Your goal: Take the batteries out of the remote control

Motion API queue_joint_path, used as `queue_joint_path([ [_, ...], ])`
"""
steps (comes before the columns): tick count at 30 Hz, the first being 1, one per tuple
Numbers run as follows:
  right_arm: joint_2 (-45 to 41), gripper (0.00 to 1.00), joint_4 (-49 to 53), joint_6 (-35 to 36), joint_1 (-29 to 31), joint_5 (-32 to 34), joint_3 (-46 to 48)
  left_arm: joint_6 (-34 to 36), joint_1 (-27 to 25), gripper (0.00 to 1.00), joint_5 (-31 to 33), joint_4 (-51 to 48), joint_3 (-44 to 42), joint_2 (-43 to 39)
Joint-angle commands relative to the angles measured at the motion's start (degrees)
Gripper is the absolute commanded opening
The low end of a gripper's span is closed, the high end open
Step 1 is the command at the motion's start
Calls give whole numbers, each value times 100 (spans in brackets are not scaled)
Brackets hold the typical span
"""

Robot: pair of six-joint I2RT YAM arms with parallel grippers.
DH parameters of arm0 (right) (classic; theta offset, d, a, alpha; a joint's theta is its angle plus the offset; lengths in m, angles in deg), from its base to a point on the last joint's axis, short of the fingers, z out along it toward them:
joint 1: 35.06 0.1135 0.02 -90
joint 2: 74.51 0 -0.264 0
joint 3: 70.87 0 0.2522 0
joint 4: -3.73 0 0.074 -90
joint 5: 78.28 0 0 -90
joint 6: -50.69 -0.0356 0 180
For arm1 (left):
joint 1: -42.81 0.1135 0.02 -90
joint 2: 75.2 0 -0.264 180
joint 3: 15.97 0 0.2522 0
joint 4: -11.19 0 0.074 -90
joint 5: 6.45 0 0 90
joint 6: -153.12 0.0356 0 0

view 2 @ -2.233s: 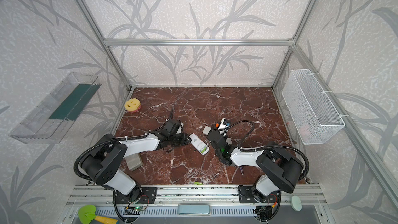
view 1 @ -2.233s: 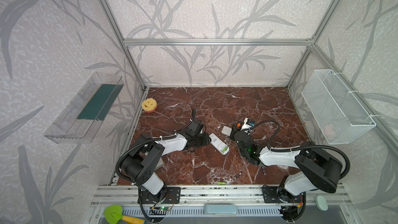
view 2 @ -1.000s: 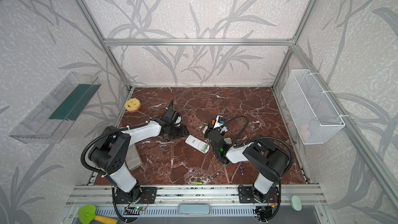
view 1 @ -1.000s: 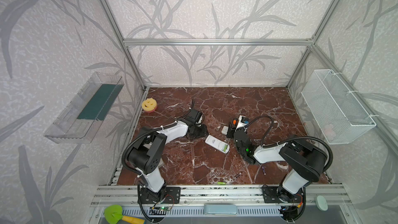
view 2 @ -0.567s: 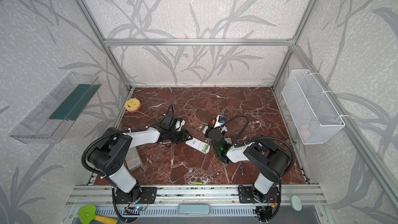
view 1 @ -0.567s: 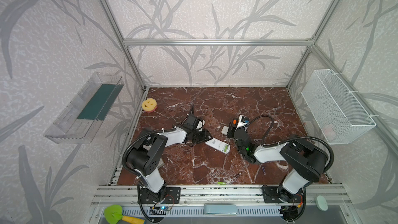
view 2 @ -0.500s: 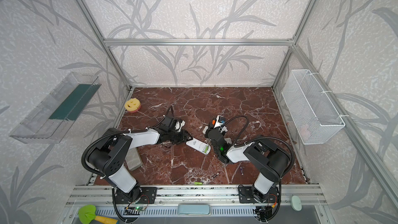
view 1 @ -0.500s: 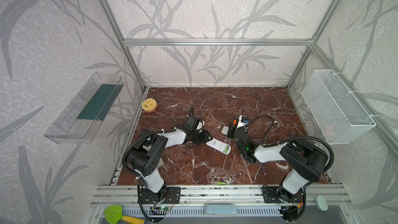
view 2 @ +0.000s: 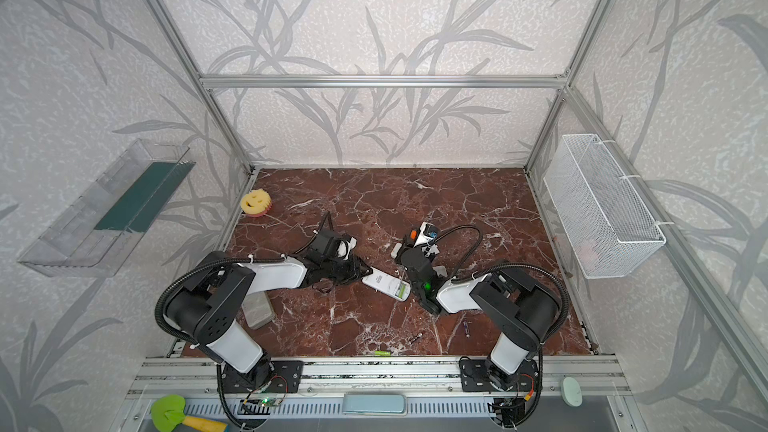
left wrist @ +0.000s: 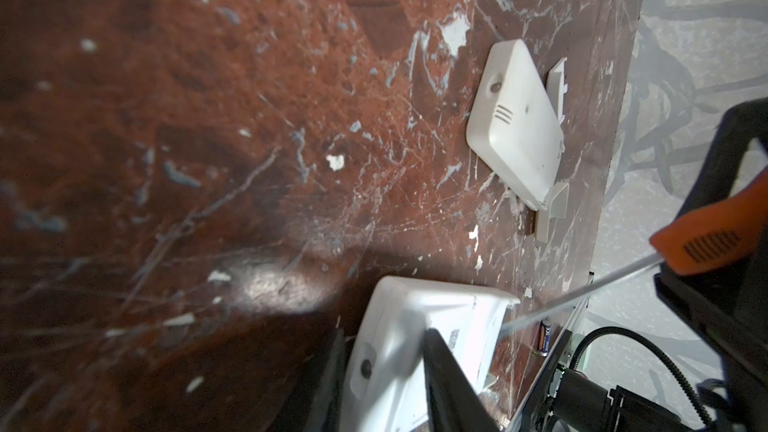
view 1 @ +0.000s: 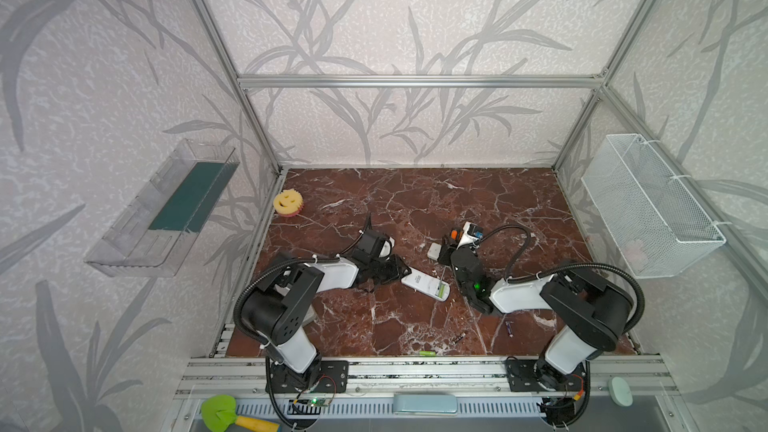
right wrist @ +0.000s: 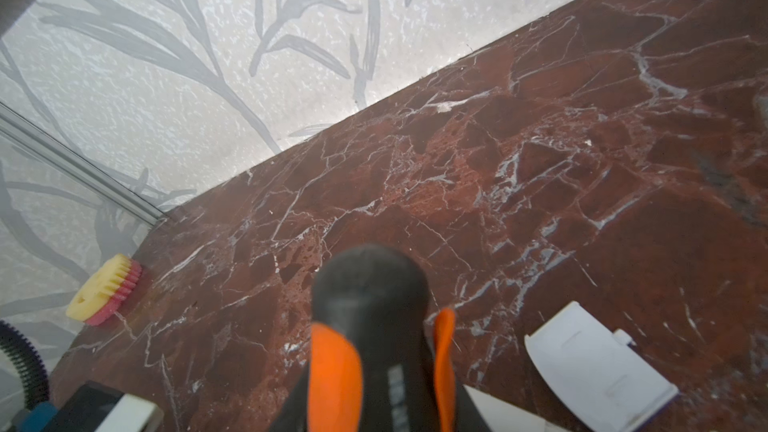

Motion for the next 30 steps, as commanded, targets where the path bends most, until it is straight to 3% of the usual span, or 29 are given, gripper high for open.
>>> queue_joint_path([
  [1,143,0,-664,-133,43,180,-213,-184,-128,36,163,-466,-248,115],
  [7,252,0,-809,414,239,232,-240,-163,-151,35,227,-569,-236,76],
  [14,-335,0,-357,2055,352,-240,-258,-10,-154,35,368,-779,-254,-32],
  [19,-214,0,-238,2547,486,-595,-227,49,-154,35,415,-806,-223,44],
  [30,-196,0,-32,3462,1007,-647,-157,126,-166,35,496,-891,-211,80],
])
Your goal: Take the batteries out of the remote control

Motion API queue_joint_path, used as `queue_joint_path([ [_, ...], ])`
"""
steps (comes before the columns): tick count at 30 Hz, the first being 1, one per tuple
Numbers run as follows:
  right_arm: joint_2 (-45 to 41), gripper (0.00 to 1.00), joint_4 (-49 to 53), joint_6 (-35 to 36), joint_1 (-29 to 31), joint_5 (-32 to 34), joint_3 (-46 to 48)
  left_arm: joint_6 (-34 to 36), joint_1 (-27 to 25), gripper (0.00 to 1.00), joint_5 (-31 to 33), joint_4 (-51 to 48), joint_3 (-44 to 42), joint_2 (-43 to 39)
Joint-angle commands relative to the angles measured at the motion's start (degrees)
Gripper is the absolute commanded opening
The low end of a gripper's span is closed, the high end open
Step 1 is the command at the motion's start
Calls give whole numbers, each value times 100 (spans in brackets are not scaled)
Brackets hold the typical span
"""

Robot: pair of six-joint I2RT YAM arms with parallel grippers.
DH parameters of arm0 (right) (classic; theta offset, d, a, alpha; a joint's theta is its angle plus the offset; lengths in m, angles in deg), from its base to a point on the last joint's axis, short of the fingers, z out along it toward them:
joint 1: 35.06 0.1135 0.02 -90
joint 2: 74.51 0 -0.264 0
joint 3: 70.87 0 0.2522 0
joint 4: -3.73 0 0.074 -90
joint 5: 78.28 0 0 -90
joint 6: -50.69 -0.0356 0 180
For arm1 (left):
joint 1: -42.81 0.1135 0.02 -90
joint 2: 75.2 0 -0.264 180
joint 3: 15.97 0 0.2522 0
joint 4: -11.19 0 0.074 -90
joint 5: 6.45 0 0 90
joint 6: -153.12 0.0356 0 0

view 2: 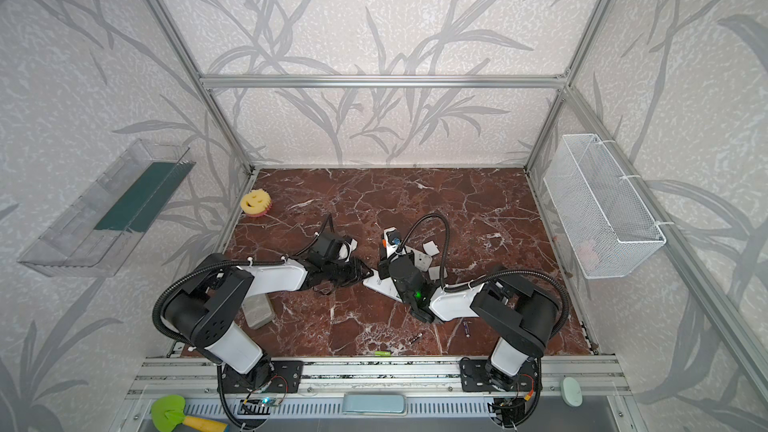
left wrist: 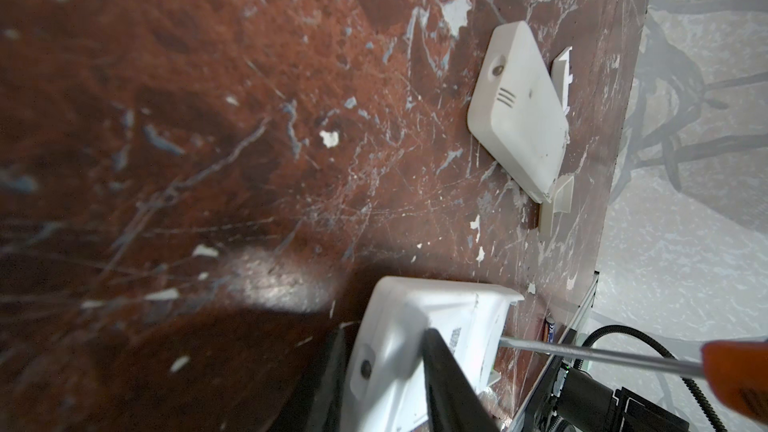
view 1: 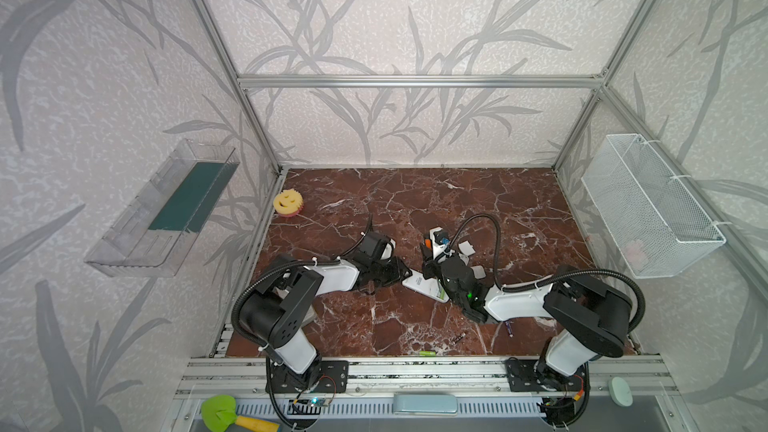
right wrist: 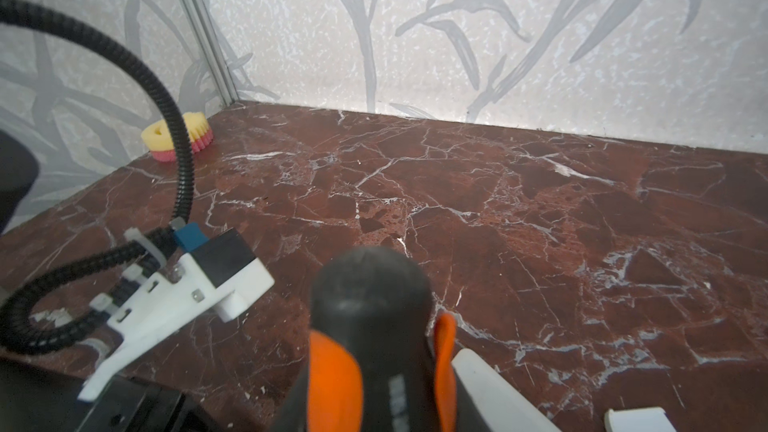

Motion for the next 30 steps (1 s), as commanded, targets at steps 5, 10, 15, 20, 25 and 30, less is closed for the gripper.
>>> queue_joint_path([
  [5,-144,0,14,1320,442,-187,150,157,-52,35,350,-903,-111,180],
  [10,-31,0,18,1804,592,-526,229,148,-52,35,366,-923,-102,212],
  [15,101,0,219,2139,653,-914,88,148,-47,35,410,-945,-142,190],
  [20,176,0,332,2232,683,-1080,-14,148,-52,35,429,-971,-157,161],
  [25,10,0,820,2459,696,-1181,-194,174,-53,35,455,-988,-157,193],
  [30,-367,0,1448,2717,707,-1247,-350,194,-42,35,464,-997,-155,254],
])
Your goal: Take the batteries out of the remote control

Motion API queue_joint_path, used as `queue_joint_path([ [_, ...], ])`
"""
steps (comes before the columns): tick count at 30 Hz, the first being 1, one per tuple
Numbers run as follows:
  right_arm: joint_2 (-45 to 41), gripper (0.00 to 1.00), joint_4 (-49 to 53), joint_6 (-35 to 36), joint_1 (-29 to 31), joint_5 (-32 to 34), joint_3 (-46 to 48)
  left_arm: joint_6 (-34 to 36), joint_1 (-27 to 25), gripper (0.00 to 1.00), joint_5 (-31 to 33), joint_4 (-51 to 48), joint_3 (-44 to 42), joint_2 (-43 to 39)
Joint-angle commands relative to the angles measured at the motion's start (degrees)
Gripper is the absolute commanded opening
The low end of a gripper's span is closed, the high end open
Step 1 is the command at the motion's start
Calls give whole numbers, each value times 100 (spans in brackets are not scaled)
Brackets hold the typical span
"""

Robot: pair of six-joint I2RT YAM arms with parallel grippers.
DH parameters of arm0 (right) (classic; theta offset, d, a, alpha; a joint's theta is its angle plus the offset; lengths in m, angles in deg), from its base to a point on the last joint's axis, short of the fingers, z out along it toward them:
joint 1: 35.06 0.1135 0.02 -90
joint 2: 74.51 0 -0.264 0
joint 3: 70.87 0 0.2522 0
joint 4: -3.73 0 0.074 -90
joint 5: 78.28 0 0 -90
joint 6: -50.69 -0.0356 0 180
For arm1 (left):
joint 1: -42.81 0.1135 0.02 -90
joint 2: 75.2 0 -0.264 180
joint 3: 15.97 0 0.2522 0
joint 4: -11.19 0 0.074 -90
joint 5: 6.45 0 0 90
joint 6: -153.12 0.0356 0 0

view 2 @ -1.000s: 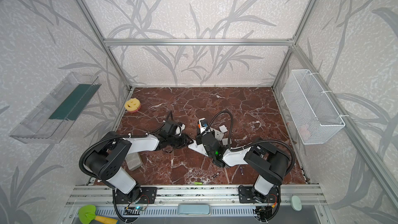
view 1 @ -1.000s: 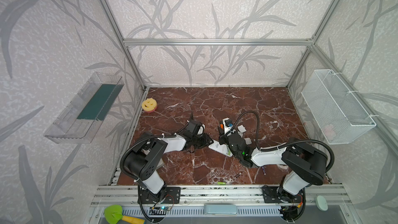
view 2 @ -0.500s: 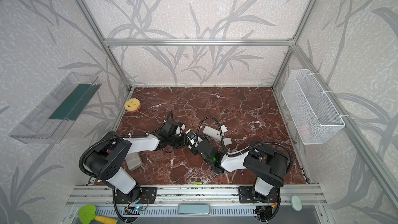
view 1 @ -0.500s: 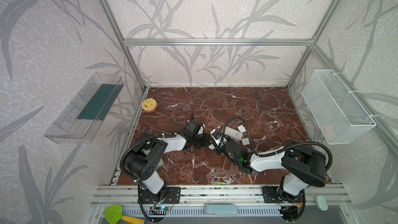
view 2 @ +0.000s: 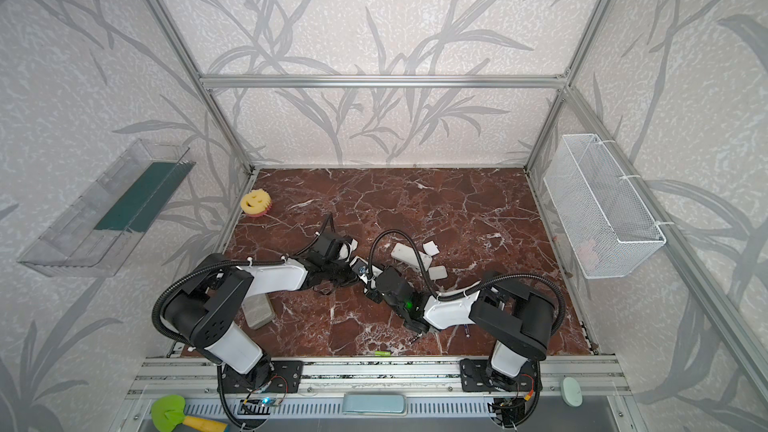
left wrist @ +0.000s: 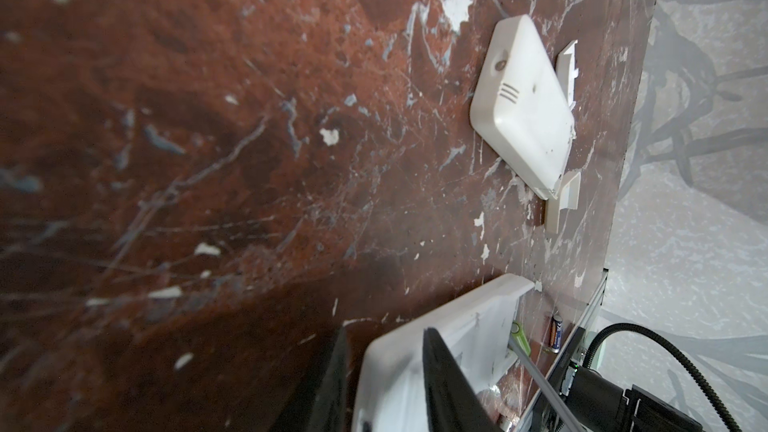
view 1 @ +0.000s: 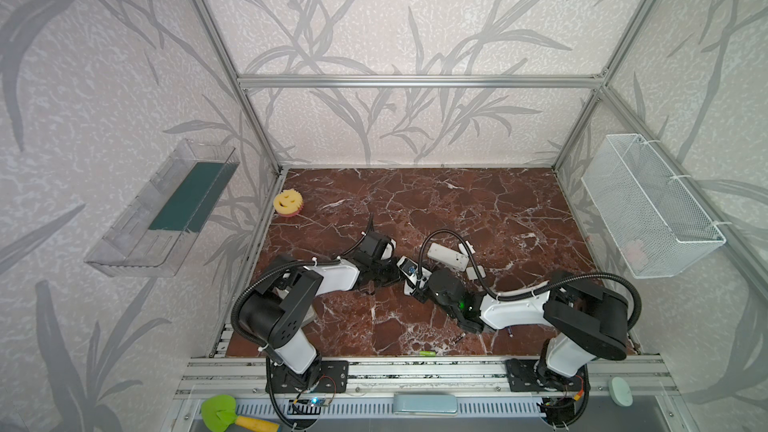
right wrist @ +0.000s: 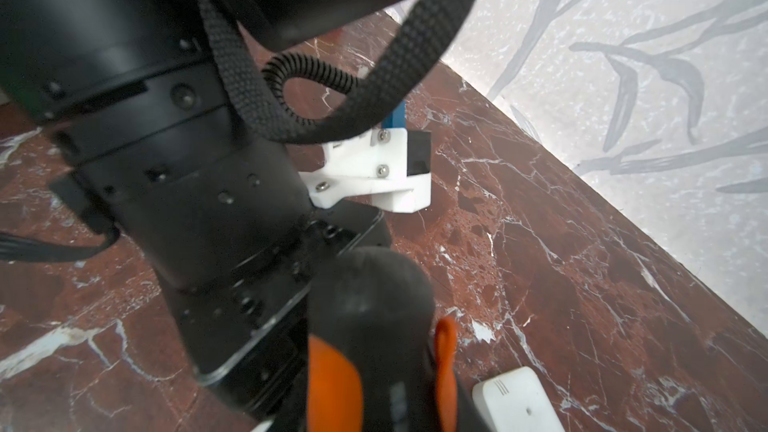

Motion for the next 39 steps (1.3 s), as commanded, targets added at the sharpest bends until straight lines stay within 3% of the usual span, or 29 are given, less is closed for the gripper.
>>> queue_joint_path([
  [1,-363,0,405,260,67,-152,-189,72,-29,35,409,-856,-188,267],
  [13,-847,0,356,-300,-33,139,-17,176,-18,36,416,-1021,-72,187],
  [20,-1662,0,1609,-956,-337,286,-485,669,68,46,499,-1776,559,-138],
  [26,-2583,0,3404,-1332,-1112,76,-994,1250,191,51,670,-2479,1386,-376],
  [29,-2876,0,4601,-1753,-1816,-330,-1404,1487,280,51,811,-2645,1642,-469],
  [34,-2654,0,6646,-2253,-3118,-909,-1896,1803,460,52,1183,-2921,1920,-543],
  [39,-2493,0,6931,-2508,-3986,-1257,-1493,2159,647,55,1697,-3229,2018,-629],
])
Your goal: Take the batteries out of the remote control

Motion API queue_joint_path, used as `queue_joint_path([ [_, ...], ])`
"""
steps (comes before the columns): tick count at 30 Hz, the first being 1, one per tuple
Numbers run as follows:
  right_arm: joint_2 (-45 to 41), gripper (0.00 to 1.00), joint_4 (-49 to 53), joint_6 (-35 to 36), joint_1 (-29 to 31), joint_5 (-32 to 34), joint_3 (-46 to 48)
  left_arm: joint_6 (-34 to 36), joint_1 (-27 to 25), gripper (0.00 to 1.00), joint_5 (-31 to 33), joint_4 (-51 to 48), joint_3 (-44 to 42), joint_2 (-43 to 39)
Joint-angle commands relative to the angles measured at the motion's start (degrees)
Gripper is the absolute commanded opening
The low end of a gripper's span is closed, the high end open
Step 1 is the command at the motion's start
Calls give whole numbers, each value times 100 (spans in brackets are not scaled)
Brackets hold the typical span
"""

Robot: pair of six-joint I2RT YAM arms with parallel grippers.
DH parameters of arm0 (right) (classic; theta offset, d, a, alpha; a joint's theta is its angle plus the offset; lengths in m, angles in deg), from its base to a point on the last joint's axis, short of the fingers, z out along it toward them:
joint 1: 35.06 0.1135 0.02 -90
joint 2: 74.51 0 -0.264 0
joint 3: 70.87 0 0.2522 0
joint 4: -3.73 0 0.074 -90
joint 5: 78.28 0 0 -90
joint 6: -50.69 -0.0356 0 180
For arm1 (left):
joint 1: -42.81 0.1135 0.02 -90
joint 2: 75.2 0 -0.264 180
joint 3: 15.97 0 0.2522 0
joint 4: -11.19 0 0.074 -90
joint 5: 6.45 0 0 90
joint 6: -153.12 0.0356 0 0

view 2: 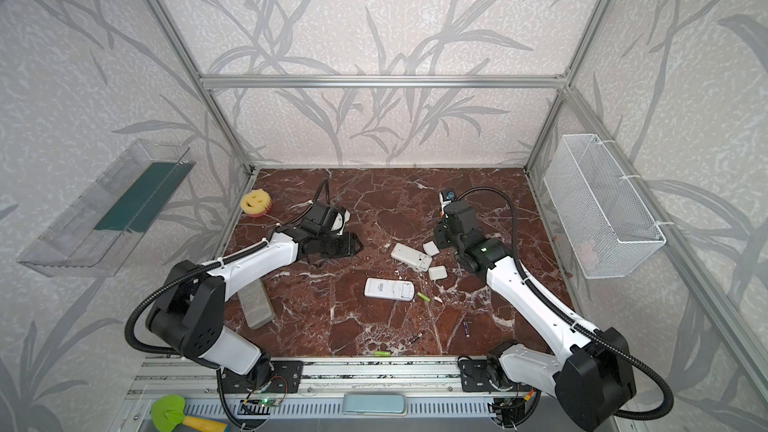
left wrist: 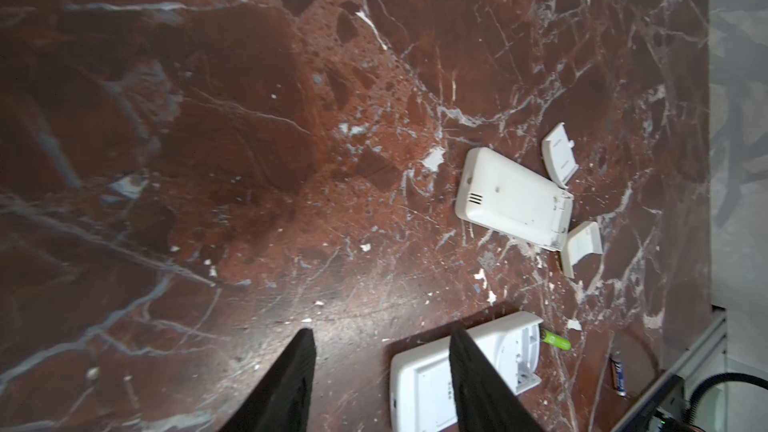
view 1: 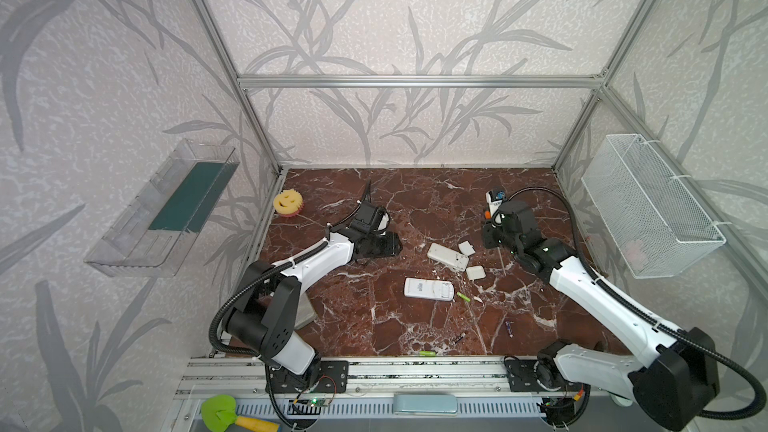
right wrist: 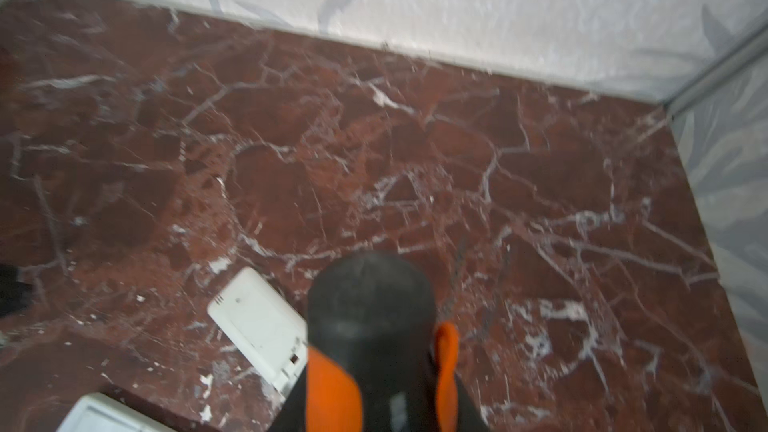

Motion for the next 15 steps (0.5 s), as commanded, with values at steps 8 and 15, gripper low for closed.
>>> queue_joint_path([
  [8,968,1,810,-590,-1215,-981,482,899,344,58,1245,-559,-29,-548],
  [15,1724,14,952,-531,-1453,-1010,314,967,391,60,1530,-371,-329,-823],
])
